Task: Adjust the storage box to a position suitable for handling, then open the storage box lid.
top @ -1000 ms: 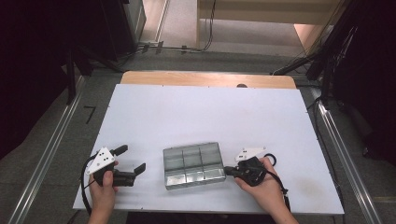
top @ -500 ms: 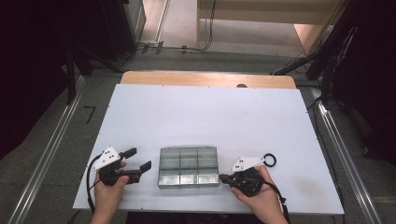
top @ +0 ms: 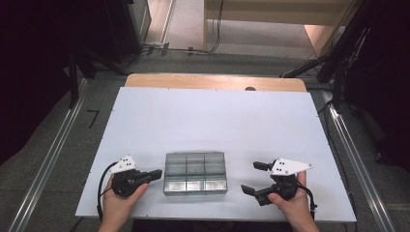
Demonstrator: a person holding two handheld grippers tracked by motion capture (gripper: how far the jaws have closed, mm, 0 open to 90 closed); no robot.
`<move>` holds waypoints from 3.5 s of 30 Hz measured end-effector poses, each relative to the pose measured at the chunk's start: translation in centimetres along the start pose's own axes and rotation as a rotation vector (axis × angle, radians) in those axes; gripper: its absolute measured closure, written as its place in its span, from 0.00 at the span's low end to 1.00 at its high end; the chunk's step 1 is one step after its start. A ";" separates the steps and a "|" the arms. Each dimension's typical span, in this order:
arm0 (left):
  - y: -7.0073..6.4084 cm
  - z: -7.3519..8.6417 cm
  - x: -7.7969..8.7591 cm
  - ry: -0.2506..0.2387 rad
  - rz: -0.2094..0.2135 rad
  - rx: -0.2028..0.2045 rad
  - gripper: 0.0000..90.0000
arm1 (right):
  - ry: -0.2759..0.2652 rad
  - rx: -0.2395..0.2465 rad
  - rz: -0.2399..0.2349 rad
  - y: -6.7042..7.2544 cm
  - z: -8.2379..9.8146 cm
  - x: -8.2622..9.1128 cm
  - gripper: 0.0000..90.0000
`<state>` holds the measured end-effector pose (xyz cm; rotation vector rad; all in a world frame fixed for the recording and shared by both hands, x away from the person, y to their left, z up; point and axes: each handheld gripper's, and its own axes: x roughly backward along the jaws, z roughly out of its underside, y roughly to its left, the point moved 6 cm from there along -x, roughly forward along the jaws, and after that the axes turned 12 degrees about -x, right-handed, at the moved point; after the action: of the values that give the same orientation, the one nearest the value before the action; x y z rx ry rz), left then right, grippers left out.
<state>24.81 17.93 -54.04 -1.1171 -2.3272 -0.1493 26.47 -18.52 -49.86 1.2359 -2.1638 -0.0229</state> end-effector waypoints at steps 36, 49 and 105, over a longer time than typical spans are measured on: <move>-3.1 -2.7 -4.8 -0.007 0.010 -0.028 1.00 | -0.058 -0.014 -0.017 -1.4 0.3 2.6 0.08; -3.6 -2.8 -5.2 0.005 0.012 -0.049 1.00 | -0.043 -0.013 -0.017 -1.7 0.4 2.0 0.08; -5.9 -1.5 -3.6 0.051 0.194 -0.218 1.00 | 0.224 0.120 -0.071 -1.7 3.6 0.7 0.98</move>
<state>22.80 11.12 -53.91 -1.4219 -2.1820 -0.3611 25.63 -21.03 -52.96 1.3152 -1.9508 0.2093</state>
